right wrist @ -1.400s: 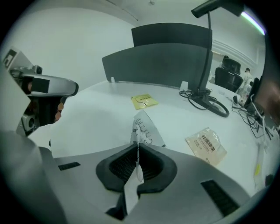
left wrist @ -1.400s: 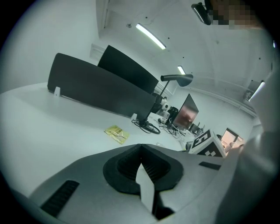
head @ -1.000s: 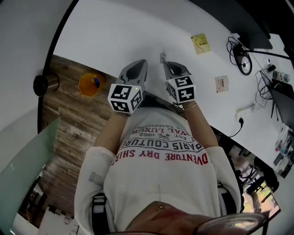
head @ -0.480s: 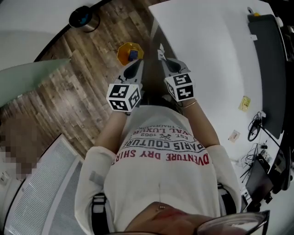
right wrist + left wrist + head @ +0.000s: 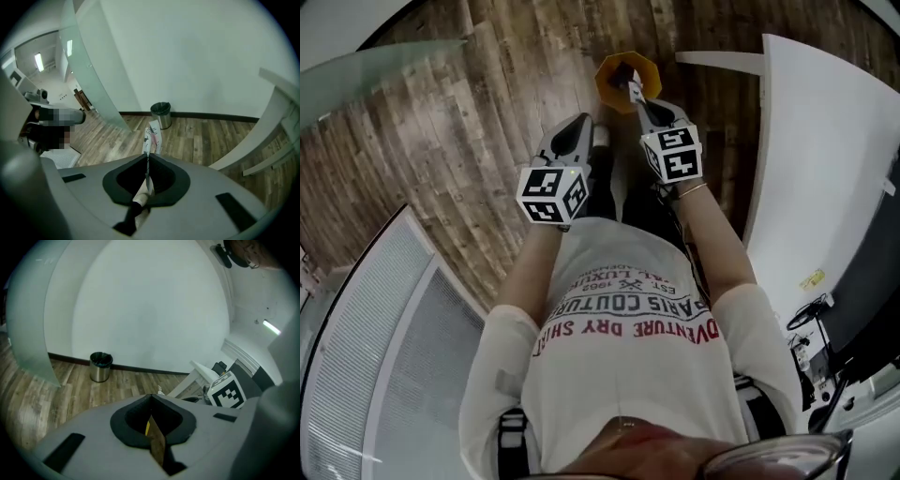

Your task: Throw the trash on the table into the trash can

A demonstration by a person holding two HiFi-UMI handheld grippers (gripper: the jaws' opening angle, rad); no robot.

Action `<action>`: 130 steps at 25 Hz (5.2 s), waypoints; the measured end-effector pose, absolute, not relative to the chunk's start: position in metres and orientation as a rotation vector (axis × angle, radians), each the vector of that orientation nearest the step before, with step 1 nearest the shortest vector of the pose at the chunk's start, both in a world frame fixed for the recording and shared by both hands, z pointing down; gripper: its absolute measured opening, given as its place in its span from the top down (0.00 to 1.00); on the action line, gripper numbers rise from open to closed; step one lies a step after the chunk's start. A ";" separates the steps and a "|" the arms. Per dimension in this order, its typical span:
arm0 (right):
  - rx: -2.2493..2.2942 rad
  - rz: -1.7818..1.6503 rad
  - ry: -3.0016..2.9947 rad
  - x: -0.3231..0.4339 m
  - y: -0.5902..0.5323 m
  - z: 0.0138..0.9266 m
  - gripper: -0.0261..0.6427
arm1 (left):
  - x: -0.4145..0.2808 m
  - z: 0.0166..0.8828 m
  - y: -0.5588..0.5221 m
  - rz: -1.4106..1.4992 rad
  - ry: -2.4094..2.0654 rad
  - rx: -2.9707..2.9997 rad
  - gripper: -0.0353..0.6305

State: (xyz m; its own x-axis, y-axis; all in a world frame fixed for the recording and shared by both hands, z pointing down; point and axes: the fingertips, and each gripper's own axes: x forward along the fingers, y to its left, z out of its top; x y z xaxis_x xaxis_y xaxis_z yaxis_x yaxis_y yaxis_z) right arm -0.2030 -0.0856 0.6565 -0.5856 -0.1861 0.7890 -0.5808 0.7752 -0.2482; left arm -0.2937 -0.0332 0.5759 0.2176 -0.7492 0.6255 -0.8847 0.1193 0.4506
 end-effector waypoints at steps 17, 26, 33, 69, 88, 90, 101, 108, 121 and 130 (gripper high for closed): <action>0.402 0.600 -1.930 -0.211 -0.065 0.997 0.92 | -0.318 0.847 -0.001 0.162 -1.511 1.426 0.91; 0.384 0.575 -1.924 -0.206 -0.063 0.980 0.64 | -0.307 0.826 0.003 0.167 -1.517 1.432 0.91; 0.441 0.548 -2.032 -0.220 -0.077 0.873 0.74 | -0.304 0.750 -0.004 0.169 -1.536 1.461 0.91; 2.455 0.433 -1.728 0.342 0.091 0.295 0.91 | 0.271 0.272 0.030 0.234 -0.253 2.771 0.91; 2.676 0.454 -1.448 0.497 0.246 0.317 0.91 | 0.425 0.283 0.146 0.288 -0.050 2.885 0.91; 2.673 0.458 -1.452 0.500 0.247 0.319 0.91 | 0.428 0.281 0.147 0.273 -0.046 2.890 0.91; 2.599 0.686 -1.364 0.519 0.258 0.386 0.91 | 0.442 0.323 0.152 0.392 -0.008 2.854 0.91; 2.546 0.973 -1.139 0.559 0.318 0.471 0.71 | 0.476 0.372 0.182 0.537 0.121 2.764 0.91; 2.475 1.265 -0.903 0.633 0.339 0.559 0.57 | 0.530 0.434 0.209 0.693 0.232 2.664 0.91; 2.498 1.253 -0.930 0.634 0.340 0.557 0.74 | 0.536 0.443 0.220 0.732 0.243 2.648 0.91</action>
